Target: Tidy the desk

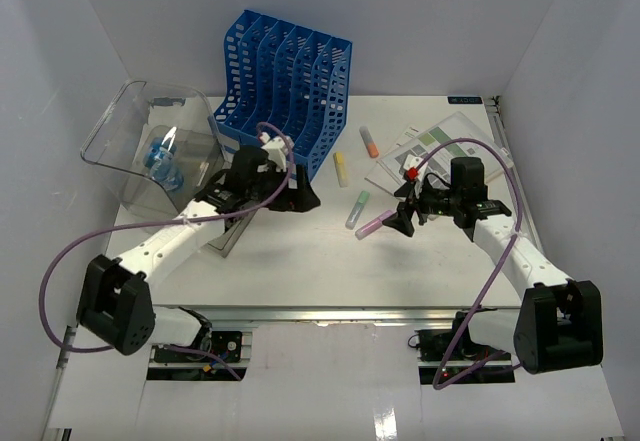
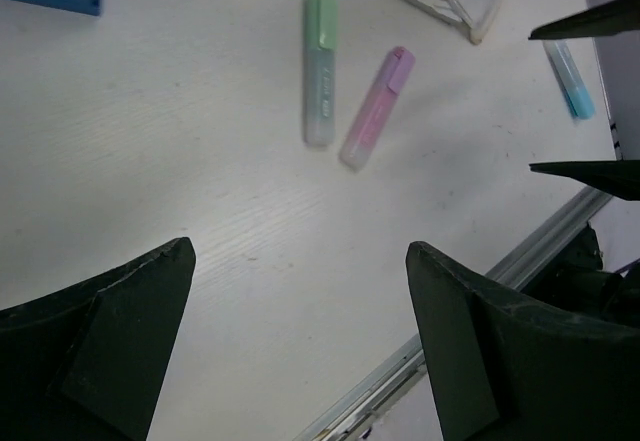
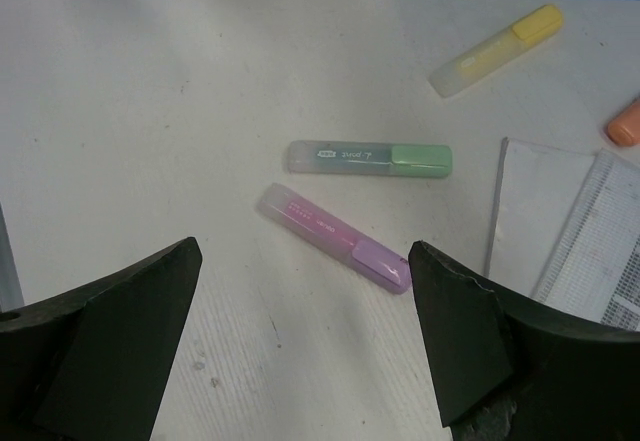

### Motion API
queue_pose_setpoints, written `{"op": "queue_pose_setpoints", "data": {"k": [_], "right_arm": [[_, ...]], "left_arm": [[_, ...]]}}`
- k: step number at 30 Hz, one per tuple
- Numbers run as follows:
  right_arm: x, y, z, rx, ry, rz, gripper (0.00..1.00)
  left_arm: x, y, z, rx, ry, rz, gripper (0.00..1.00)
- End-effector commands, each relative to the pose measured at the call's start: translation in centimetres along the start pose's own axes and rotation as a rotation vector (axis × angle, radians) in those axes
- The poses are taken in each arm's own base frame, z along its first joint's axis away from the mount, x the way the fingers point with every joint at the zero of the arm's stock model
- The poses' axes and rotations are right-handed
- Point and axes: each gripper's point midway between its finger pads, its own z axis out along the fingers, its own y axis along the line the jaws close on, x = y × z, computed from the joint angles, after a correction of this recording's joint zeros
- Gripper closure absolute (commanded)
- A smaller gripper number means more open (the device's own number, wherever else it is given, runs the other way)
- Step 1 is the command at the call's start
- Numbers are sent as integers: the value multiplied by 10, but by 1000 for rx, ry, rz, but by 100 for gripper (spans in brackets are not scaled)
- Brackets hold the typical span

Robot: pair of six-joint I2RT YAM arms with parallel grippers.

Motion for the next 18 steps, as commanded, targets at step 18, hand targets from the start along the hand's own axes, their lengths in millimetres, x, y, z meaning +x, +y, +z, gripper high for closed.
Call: {"op": "queue_pose_setpoints", "data": {"k": [18], "right_arm": [[6, -47, -23, 166, 18, 177, 7]], "left_arm": [[-65, 16, 188, -499, -135, 109, 27]]}}
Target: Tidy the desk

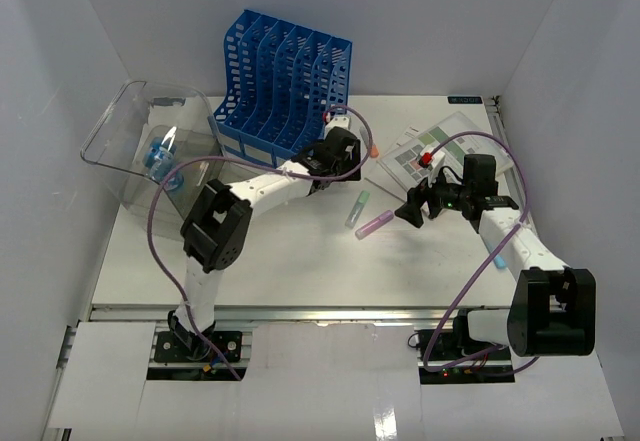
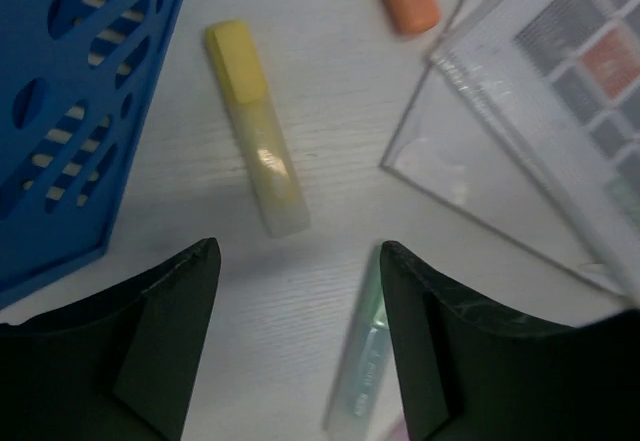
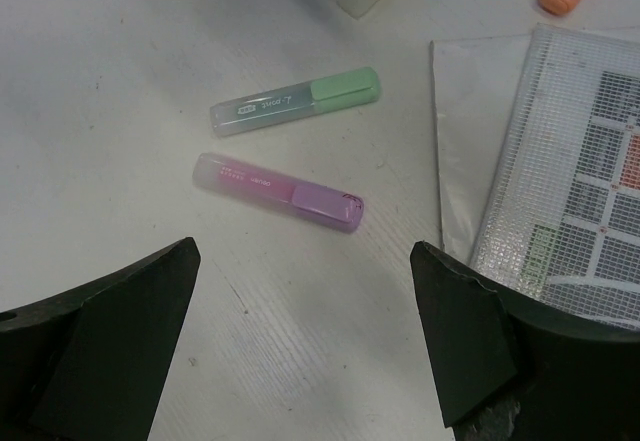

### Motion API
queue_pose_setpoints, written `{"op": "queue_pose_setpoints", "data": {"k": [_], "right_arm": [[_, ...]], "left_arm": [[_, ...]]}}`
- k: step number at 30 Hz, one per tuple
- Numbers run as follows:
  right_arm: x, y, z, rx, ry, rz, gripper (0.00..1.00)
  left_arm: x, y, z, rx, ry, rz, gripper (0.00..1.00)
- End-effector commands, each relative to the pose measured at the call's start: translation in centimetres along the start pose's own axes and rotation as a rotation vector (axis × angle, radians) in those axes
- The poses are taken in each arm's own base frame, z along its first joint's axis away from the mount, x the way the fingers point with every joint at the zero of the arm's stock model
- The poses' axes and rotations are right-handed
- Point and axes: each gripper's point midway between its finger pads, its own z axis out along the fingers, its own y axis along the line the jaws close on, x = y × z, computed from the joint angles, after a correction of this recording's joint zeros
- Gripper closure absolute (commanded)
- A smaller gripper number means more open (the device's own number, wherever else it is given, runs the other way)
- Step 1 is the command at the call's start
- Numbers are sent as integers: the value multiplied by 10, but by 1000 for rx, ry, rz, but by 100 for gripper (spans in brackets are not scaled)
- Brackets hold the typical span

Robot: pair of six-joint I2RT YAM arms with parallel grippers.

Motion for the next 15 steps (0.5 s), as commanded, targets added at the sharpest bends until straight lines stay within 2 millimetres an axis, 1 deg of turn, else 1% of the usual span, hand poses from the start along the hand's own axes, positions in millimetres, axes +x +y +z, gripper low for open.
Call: {"op": "queue_pose_setpoints", "data": {"k": [1, 3, 10, 15], "right_arm": [[-25, 1, -6, -8, -55, -26, 7], [-26, 3, -6, -19, -62, -25, 7], [-30, 9, -8, -43, -77, -36, 7], [-32, 9, -9, -39, -83, -45, 7]], "left_arm": [[-11, 9, 21, -110, -7, 45, 28], [-1, 12, 34, -135, 20, 75, 29], [6, 15, 54, -168, 42, 116, 30], [29, 19, 68, -180, 103, 139, 36]]}}
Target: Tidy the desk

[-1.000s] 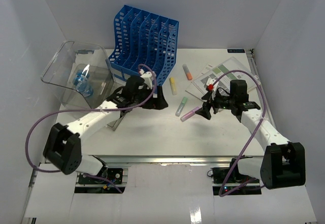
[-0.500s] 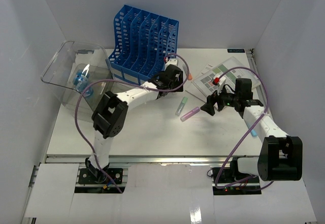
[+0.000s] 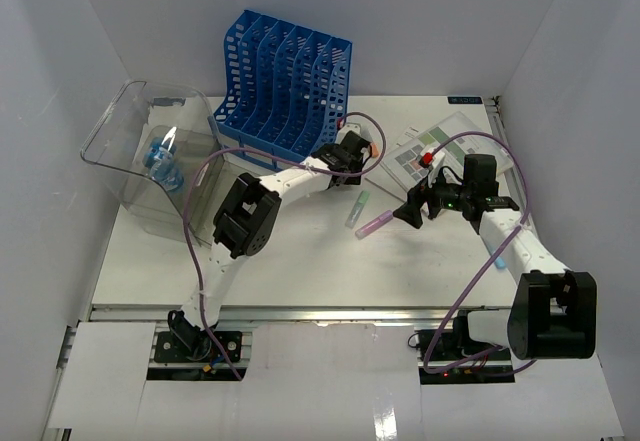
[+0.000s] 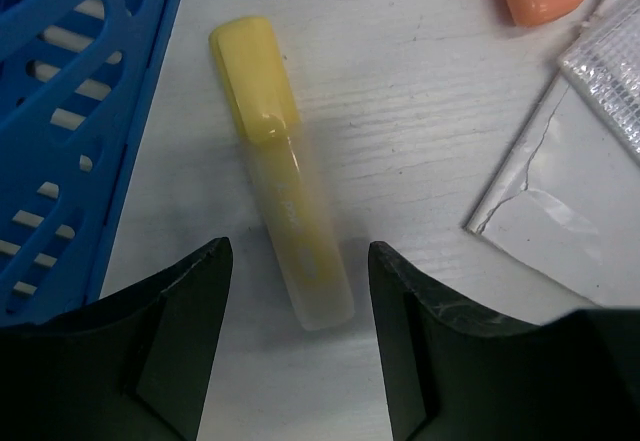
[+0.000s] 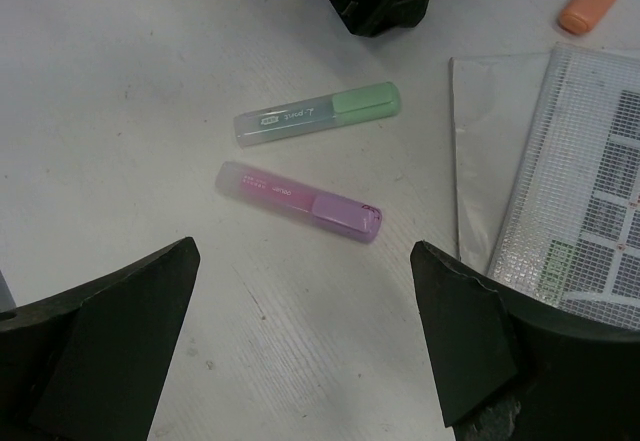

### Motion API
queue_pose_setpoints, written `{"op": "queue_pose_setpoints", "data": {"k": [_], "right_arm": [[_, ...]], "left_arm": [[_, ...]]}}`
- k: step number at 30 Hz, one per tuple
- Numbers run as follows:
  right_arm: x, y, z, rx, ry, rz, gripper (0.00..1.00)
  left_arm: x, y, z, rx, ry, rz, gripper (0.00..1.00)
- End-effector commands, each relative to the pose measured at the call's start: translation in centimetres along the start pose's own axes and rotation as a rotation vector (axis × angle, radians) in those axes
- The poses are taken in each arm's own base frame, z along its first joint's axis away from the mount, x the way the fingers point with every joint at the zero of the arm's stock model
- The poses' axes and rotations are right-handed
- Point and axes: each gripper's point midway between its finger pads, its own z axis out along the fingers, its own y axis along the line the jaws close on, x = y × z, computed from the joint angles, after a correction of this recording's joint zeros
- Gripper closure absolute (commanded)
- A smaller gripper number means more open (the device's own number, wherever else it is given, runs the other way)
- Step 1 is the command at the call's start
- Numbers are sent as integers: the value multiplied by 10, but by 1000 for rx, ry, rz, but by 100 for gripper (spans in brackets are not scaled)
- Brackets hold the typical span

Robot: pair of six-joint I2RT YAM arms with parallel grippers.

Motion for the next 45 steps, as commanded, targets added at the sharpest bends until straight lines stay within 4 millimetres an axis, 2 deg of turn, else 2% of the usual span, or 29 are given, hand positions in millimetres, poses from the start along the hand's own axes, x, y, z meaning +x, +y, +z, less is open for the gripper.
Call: {"op": "queue_pose_setpoints", "data": {"k": [1, 8, 10, 12, 14, 18, 20, 22, 26, 28, 29, 30, 31, 32, 33, 34, 36, 38, 39, 42, 45], "right_arm": [[-25, 0, -7, -2, -52, -52, 7], [-26, 1, -8, 2, -53, -59, 7], [-26, 0, -8, 4, -53, -60, 7], [-26, 0, -8, 6, -52, -62, 7], [-25, -1, -8, 10, -50, -64, 7], [-24, -2, -9, 16, -49, -67, 7], [-25, -1, -9, 15, -51, -71, 7], [-24, -1, -9, 15, -49, -70, 7], [-23, -2, -9, 12, -50, -68, 7], [-22, -1, -9, 8, -49, -64, 7], [-22, -2, -9, 7, -49, -64, 7], [-22, -2, -8, 7, -49, -63, 6], [-21, -2, -8, 6, -49, -62, 7], [-21, -2, -8, 6, -48, -60, 6], [-20, -2, -8, 7, -46, -60, 6], [-19, -3, -8, 9, -44, -59, 7], [-18, -4, -8, 13, -40, -59, 6], [-16, -4, -7, 14, -36, -58, 7], [-16, -5, -7, 15, -35, -56, 7], [-12, -5, -6, 12, -30, -49, 6], [-8, -6, -5, 9, -24, -43, 7]], "left_arm": [[-3, 0, 3, -15, 12, 20, 37], [20, 2, 9, -9, 66, 41, 56], [20, 0, 7, 2, 70, 47, 62], [15, -3, -1, 30, 67, 55, 75], [11, -6, -10, 61, 66, 85, 81], [0, -17, -51, 167, 25, 177, 87], [-6, -21, -83, 243, -12, 215, 89], [-10, -15, -120, 301, -46, 229, 91], [5, 23, -180, 326, -67, 266, 95], [22, 53, -203, 288, -64, 274, 96], [21, 68, -216, 257, -81, 259, 96], [24, 84, -224, 223, -89, 244, 96], [37, 101, -226, 186, -75, 234, 96], [36, 115, -231, 157, -86, 211, 95], [41, 130, -233, 126, -80, 185, 95], [49, 154, -232, 83, -67, 146, 94], [49, 204, -233, -15, -72, 50, 93], [52, 240, -229, -97, -55, 0, 93], [53, 241, -227, -102, -47, 0, 94], [56, 270, -212, -188, 1, -21, 93], [56, 277, -198, -216, 28, -15, 89]]}}
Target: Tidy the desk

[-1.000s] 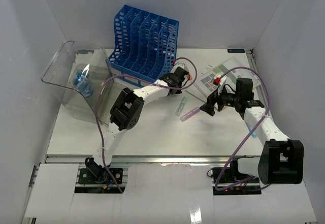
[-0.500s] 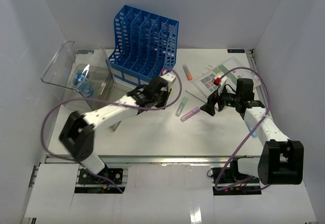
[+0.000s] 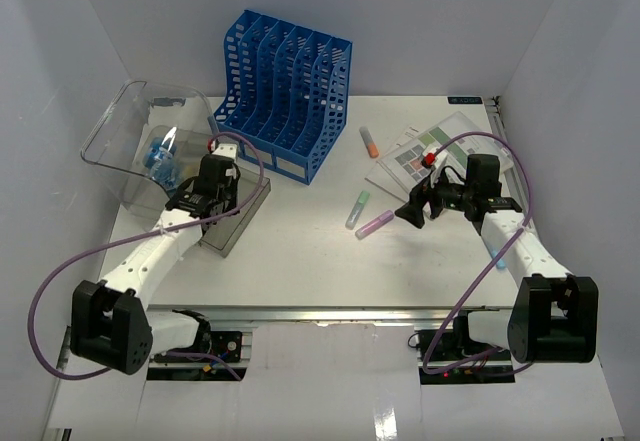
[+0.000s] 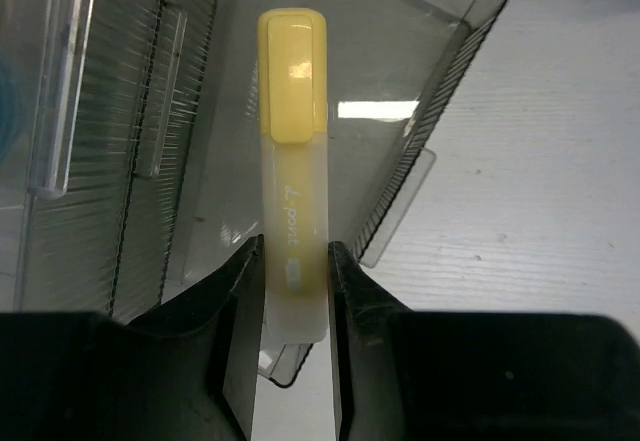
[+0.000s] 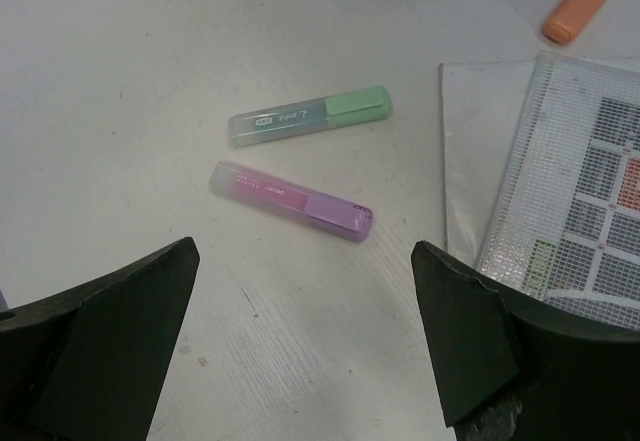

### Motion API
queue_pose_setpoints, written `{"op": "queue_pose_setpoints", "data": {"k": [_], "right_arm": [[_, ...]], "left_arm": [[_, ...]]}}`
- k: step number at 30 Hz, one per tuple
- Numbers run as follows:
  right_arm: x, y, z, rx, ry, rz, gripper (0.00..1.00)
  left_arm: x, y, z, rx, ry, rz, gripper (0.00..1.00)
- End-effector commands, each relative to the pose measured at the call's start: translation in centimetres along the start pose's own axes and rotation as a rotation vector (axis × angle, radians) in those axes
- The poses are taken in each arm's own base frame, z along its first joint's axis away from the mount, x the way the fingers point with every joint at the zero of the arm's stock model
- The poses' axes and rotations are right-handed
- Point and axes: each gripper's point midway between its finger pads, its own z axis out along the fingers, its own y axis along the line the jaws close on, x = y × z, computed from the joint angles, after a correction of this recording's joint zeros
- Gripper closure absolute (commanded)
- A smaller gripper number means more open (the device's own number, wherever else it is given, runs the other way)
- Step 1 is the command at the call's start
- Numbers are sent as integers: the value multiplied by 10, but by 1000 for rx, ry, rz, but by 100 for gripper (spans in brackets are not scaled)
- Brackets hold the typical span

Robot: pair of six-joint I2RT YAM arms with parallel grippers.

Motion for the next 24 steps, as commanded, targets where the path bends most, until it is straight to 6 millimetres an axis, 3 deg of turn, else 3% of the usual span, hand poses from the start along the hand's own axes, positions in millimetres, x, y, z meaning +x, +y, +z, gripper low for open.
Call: {"op": "queue_pose_setpoints", "data": {"k": [1, 6, 8, 12, 14, 15, 18, 19, 21, 24], "right_arm": [[-4, -4, -1, -2, -13, -14, 7], [1, -6, -1, -8, -8, -8, 7], [3, -8, -2, -3, -3, -9, 7], [9, -16, -4, 35, 20, 5, 7], [12, -26, -6, 97, 49, 39, 7], [16, -41, -11, 185, 91, 49, 7], [33, -81, -41, 476, 236, 104, 10], [42, -87, -53, 545, 292, 116, 10], [55, -104, -87, 710, 393, 117, 10], [81, -110, -133, 783, 505, 115, 10]], "left_arm": [[-5, 8, 19, -43, 24, 24, 86], [0, 13, 35, -90, 66, 31, 32], [0, 14, 36, -90, 69, 30, 19], [-9, 4, 28, -28, 41, 9, 10], [-14, -8, 19, 49, 24, -8, 7], [-17, -14, 14, 90, 14, -20, 7], [-23, -60, -23, 396, -34, -72, 2], [-29, -65, -39, 446, -82, -88, 2], [-24, -70, -52, 499, -124, -126, 2], [-23, -71, -72, 545, -191, -195, 2]]}}
